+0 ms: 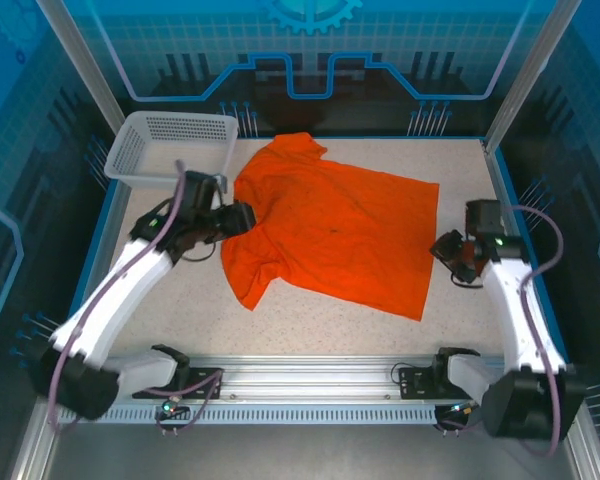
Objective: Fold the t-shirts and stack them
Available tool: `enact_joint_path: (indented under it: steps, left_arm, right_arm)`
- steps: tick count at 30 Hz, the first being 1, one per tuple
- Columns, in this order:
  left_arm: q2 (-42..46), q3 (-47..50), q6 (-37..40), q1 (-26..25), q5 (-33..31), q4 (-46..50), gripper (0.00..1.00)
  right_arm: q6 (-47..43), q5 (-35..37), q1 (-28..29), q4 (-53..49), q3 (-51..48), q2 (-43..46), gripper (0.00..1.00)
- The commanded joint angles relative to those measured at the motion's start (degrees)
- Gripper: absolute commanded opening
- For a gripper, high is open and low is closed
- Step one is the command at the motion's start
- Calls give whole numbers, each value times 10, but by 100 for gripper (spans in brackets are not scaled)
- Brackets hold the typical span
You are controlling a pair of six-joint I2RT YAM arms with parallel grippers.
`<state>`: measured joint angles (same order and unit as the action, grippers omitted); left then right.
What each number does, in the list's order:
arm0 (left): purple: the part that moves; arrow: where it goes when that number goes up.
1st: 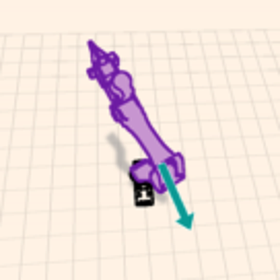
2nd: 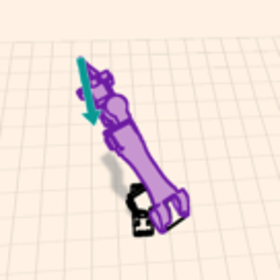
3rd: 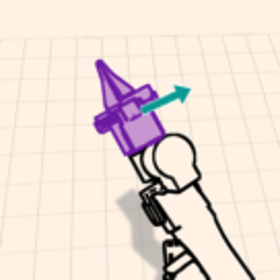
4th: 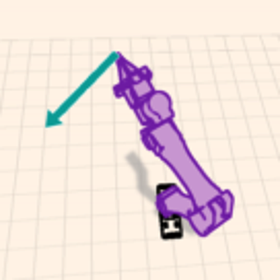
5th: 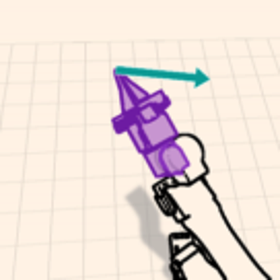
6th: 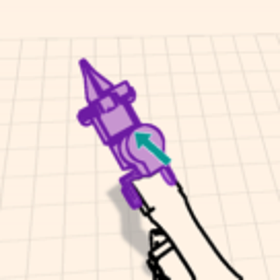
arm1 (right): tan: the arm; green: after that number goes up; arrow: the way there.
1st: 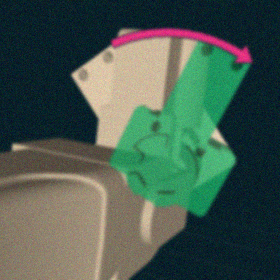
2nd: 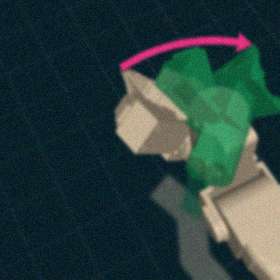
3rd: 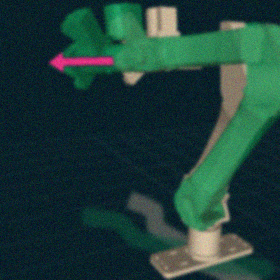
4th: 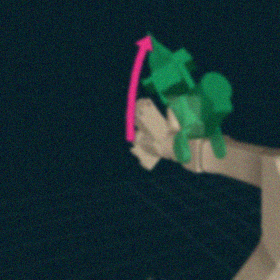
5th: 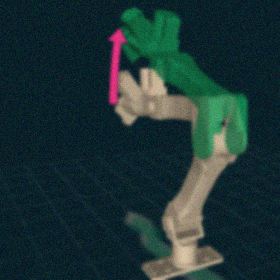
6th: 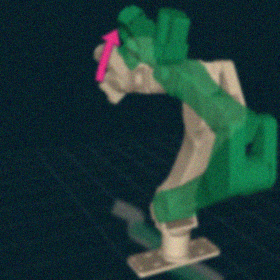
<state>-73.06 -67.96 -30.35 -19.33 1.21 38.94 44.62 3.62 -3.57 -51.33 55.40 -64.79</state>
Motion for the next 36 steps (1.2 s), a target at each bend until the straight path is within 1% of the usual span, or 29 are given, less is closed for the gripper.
enact_joint_path:
  steps: [1,3,6,8,10,13,15,18,21,25,27,30,33,36]
  left_arm:
    - [-104,-59,-22,3,25,18,52]
    - [-180,-95,-33,0,46,37,49]
    - [-274,-129,-46,-10,32,55,44]
    - [-307,-127,-59,-12,10,49,42]
    - [-326,-109,-77,-10,-2,40,42]
    - [-343,-74,-87,-11,6,25,41]
    - [-339,-37,-94,-11,4,13,41]
    - [-317,21,-98,-14,5,-9,41]
    - [-288,74,-105,-18,9,-18,42]
    - [-262,125,-110,-28,49,-28,43]
    - [-255,138,-112,-45,50,-19,43]
    - [-249,152,-121,-73,54,-10,44]
    - [-240,158,-134,-98,54,5,44]
    - [-213,165,-152,-106,53,27,45]
  right_arm:
    - [-34,42,50,29,44,-90,55]
    - [-36,57,63,13,90,-181,56]
    - [-49,62,73,16,162,-303,56]
    - [-53,68,70,19,211,-375,56]
    - [-57,65,58,12,268,-447,56]
    - [-69,68,45,-3,368,-545,55]
    - [-78,71,39,-23,436,-607,55]
    - [-81,66,28,-50,511,-672,55]
    - [-73,63,14,-73,560,-722,56]
    - [-70,71,-11,-84,591,-743,58]
    - [-50,50,-26,-105,617,-756,59]
    - [-29,47,-32,-123,637,-767,60]
    - [-22,28,-41,-121,630,-763,60]
    - [-3,-6,-59,-89,594,-738,61]
